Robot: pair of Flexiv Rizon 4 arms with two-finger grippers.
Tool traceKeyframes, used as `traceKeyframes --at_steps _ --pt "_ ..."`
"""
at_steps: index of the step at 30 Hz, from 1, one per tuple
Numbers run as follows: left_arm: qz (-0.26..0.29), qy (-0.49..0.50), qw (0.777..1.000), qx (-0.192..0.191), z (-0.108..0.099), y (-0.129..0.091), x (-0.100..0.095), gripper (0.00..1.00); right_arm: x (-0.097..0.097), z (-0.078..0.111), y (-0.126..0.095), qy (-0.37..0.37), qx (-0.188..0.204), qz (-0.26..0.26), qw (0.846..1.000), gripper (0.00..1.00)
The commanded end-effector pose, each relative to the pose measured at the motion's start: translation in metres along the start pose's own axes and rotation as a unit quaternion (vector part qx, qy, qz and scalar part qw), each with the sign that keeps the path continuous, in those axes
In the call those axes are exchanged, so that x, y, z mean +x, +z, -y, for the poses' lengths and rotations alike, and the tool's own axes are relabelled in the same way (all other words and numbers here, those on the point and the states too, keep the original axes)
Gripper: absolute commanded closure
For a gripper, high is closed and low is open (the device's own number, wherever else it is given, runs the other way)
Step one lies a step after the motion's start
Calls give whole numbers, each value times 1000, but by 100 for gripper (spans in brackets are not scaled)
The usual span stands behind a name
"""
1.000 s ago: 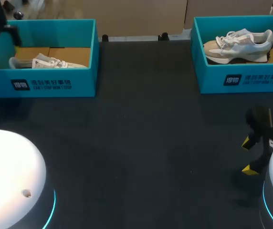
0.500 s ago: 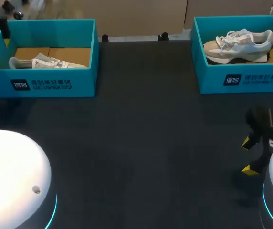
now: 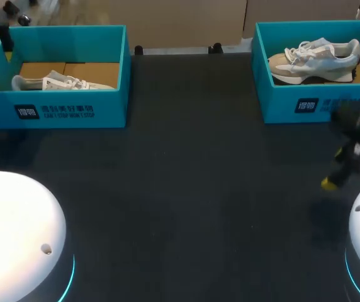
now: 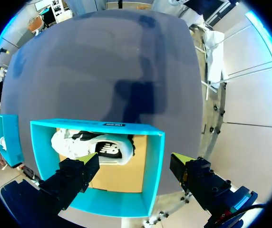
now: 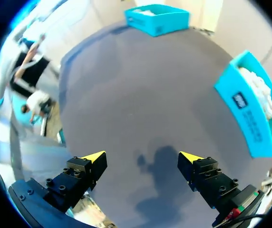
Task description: Take the shoe out of the shoebox, open the shoe tongue, remove and reinsert the insole, then place the shoe into the shoebox
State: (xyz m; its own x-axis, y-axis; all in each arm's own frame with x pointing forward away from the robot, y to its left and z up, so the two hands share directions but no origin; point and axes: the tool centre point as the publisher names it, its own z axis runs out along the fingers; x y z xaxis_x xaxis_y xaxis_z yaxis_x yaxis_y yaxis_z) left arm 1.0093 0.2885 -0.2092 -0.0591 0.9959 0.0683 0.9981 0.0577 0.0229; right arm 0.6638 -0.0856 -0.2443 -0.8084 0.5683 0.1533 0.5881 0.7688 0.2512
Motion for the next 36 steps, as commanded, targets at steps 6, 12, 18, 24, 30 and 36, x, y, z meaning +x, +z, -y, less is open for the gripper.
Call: traceKeyframes --at_steps 6,12,18,24,30,36 --pt "-1 0 1000 -1 2 0 0 0 -35 -21 -15 105 72 16 992 0" --pt "-1 0 1000 -1 2 0 0 0 -35 -21 -15 105 72 16 992 0" --pt "-1 0 1000 -1 2 0 0 0 -54 -41 -10 172 72 41 982 0" --pt "-1 0 1000 -1 2 0 0 0 -107 -82 -37 233 51 109 965 0" --pt "-1 0 1000 -1 2 0 0 0 -165 -97 -49 319 76 133 935 0" --pt "-1 0 1000 -1 2 0 0 0 -171 -95 -49 341 87 137 926 0"
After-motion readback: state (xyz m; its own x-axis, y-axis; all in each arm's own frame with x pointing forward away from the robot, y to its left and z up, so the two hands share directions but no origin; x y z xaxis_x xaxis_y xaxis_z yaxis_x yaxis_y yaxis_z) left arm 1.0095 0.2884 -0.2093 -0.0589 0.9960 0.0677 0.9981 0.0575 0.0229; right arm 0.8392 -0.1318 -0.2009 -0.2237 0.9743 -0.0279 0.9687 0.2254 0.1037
